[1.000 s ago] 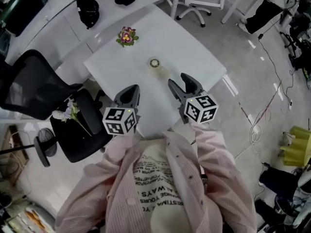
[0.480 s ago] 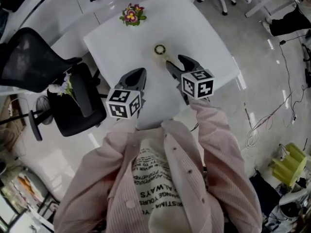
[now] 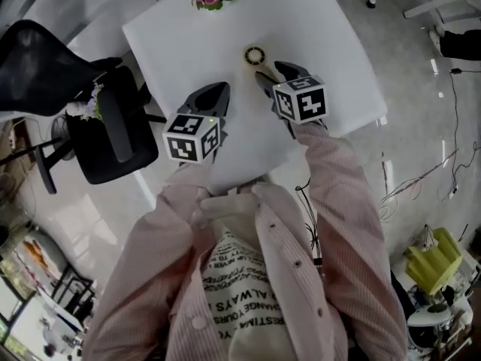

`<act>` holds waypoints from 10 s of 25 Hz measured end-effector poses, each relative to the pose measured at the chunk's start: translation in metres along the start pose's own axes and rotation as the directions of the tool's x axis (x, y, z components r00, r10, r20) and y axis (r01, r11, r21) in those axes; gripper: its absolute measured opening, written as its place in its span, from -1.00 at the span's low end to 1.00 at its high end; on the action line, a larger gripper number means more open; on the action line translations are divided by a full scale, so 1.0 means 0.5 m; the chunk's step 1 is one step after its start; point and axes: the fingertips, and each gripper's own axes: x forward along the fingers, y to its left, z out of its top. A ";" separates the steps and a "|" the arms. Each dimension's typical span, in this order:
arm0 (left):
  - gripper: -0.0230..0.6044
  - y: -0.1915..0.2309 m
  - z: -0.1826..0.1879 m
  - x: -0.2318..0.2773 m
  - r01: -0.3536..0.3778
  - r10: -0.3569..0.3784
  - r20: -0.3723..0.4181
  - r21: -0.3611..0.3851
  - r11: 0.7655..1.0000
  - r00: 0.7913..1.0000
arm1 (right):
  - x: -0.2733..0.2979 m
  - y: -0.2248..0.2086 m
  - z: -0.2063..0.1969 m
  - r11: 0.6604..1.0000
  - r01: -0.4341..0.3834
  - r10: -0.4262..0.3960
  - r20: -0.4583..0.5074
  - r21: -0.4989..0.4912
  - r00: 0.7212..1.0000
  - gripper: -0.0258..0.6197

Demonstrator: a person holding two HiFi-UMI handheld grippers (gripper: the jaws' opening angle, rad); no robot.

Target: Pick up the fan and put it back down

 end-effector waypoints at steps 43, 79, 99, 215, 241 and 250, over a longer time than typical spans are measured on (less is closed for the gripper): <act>-0.92 0.015 -0.048 0.047 0.015 -0.018 -0.036 -0.069 0.998 0.999 | 0.081 -0.021 -0.046 0.983 0.141 -0.165 -0.238 -0.117 0.957 -0.35; -0.92 -0.036 0.203 -0.256 0.073 -0.130 0.341 0.174 0.982 0.931 | -0.259 0.190 0.200 0.999 0.050 -0.054 0.372 0.022 0.927 -0.35; -0.92 -0.022 0.336 -0.399 0.004 -0.154 0.515 0.281 0.960 0.843 | -0.461 0.241 0.341 0.997 0.073 -0.046 0.654 -0.013 0.755 -0.35; -0.92 0.098 -0.100 -0.055 0.058 -0.057 -0.054 0.017 0.998 0.997 | 0.105 0.155 -0.058 0.988 0.085 -0.084 0.014 -0.130 0.996 -0.32; -0.92 0.046 0.066 -0.196 0.095 -0.120 0.190 0.137 0.986 0.975 | -0.103 0.196 0.082 0.994 0.100 -0.081 0.300 -0.046 0.950 -0.91; -0.92 0.045 0.171 -0.270 0.051 -0.110 0.324 0.187 0.981 0.940 | -0.191 0.220 0.179 0.997 0.069 -0.042 0.438 -0.046 0.898 -0.92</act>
